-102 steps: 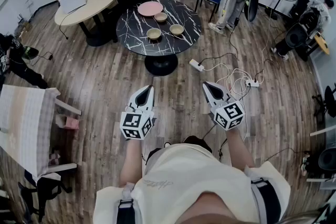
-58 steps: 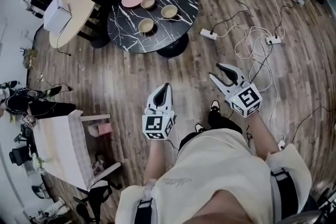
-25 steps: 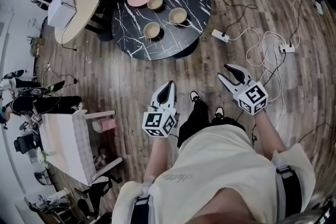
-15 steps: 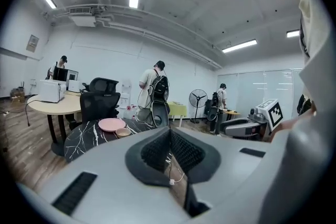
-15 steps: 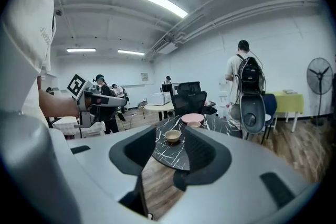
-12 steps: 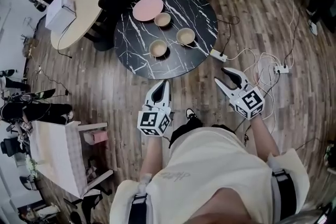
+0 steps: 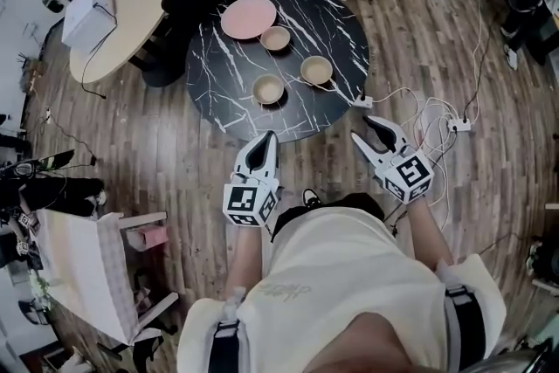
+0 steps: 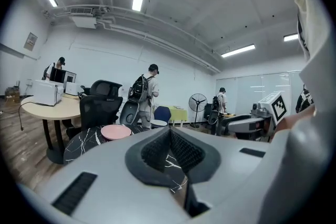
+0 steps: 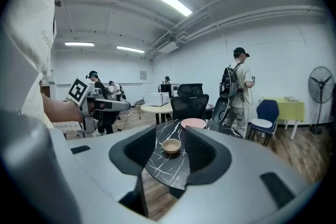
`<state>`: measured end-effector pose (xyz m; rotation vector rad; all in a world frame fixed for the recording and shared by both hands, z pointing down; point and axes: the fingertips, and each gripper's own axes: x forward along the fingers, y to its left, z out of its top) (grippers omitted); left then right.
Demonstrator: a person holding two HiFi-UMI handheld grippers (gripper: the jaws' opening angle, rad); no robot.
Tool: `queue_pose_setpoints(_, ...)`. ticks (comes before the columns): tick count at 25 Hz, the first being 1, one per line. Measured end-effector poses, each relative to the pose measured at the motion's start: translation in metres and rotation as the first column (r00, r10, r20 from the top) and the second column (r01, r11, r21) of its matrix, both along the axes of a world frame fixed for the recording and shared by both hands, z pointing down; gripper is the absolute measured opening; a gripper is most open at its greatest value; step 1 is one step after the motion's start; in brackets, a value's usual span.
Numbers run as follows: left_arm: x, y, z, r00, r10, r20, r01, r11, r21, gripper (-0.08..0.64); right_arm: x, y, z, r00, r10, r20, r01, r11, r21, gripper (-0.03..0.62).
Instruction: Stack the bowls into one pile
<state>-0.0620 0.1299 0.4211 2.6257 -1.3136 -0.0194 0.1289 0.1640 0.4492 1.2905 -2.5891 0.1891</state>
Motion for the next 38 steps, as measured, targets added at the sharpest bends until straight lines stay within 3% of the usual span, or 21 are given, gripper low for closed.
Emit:
queue_pose_setpoints(7, -0.007, -0.016, 0.028, 1.0, 0.023, -0.01, -0.023, 0.998, -0.053, 0.017, -0.027, -0.004, 0.003, 0.999, -0.033, -0.013, 0.032, 0.999, -0.014, 0.167)
queue_pose_setpoints(16, -0.007, -0.043, 0.04, 1.0, 0.02, -0.01, -0.021, 0.996, -0.084, 0.017, -0.02, -0.017, 0.025, 1.0, -0.018, 0.006, 0.019, 0.996, -0.084, 0.167)
queue_pose_setpoints(30, -0.007, -0.122, 0.027, 0.996, -0.048, 0.07, 0.054, 0.995, -0.083, 0.017, -0.022, -0.136, 0.029, 0.994, -0.103, 0.02, 0.104, 0.994, -0.046, 0.167)
queue_pose_setpoints(38, 0.006, -0.181, 0.017, 0.995, -0.096, 0.035, 0.099, 0.99, -0.104, 0.017, -0.006, -0.201, 0.042, 0.988, -0.151, 0.039, 0.153, 0.986, -0.06, 0.167)
